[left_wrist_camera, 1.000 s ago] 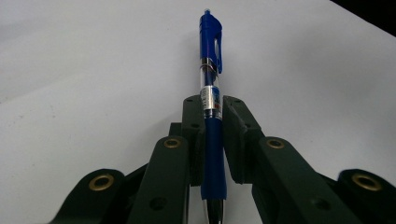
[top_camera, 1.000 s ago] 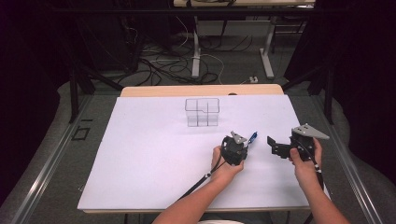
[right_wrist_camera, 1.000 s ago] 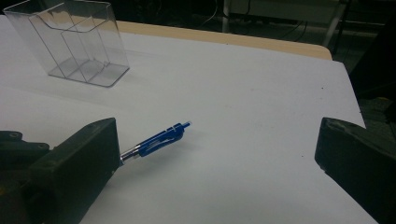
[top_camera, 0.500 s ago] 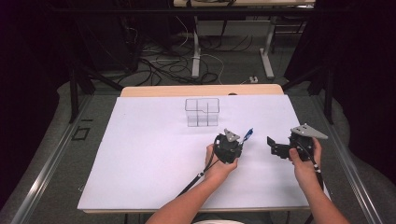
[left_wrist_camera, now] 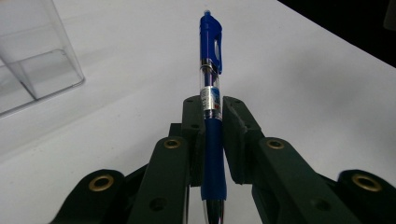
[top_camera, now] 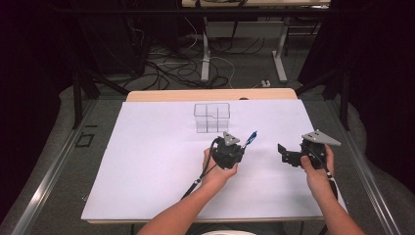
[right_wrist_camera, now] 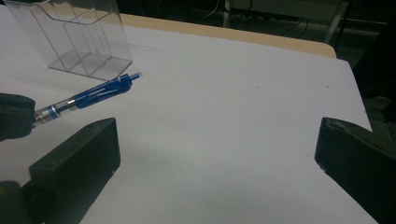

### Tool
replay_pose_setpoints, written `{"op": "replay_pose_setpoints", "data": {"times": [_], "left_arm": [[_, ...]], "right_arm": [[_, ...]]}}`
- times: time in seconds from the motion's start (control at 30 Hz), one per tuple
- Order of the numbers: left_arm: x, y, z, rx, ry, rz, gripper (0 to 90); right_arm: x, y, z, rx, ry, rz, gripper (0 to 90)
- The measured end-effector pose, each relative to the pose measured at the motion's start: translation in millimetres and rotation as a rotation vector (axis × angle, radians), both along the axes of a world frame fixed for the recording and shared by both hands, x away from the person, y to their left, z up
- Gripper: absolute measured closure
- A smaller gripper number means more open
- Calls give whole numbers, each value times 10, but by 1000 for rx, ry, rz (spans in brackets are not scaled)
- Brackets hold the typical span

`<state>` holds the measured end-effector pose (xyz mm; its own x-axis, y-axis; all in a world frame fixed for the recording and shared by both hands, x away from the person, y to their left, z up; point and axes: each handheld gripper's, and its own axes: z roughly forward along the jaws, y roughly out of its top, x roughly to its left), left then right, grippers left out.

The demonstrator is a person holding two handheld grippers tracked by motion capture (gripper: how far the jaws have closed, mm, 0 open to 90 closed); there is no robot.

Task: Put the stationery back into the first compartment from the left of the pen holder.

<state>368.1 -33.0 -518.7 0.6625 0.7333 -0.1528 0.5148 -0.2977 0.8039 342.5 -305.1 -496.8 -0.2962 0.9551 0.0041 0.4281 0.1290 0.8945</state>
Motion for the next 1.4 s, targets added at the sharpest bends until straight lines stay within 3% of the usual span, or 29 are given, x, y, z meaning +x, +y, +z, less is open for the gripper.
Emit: {"op": "replay_pose_setpoints", "data": {"times": [0.13, 0.2, 0.3, 0.33, 0.63, 0.8, 0.93, 1.03, 1.17, 1.33, 1.4], "left_arm": [[-22, 122, 88, -15, -12, -15, 801], [-29, 182, 138, 1, -32, -34, 802], [-28, 272, 214, 0, -23, -51, 802], [-26, 297, 239, 6, -25, -58, 802], [-15, 475, 379, -46, 3, -69, 802], [-36, 577, 443, -47, -29, -68, 802], [-71, 629, 473, -24, -55, -79, 801], [-105, 659, 482, -2, -71, -96, 801], [-126, 724, 488, -6, -68, -105, 801], [-141, 821, 478, -11, -51, -105, 801], [-149, 854, 477, -12, -53, -93, 802]], "right_arm": [[-15, 37, 9, 5, 11, 16, 0], [-12, 42, 7, -8, 5, 25, 0], [-4, 75, -9, 11, -10, 11, 0], [-11, 66, 3, 7, 13, 27, 0], [-14, 89, 9, -5, 13, 43, 0], [-20, 113, 14, -1, 23, 50, 0], [-11, 140, 15, -15, 39, 74, 0], [-13, 189, 16, -44, 43, 118, 0], [-21, 303, 28, -78, 51, 176, 0], [-43, 471, 57, -191, 25, 249, 0], [-43, 546, 71, -210, 18, 285, 0]]}}
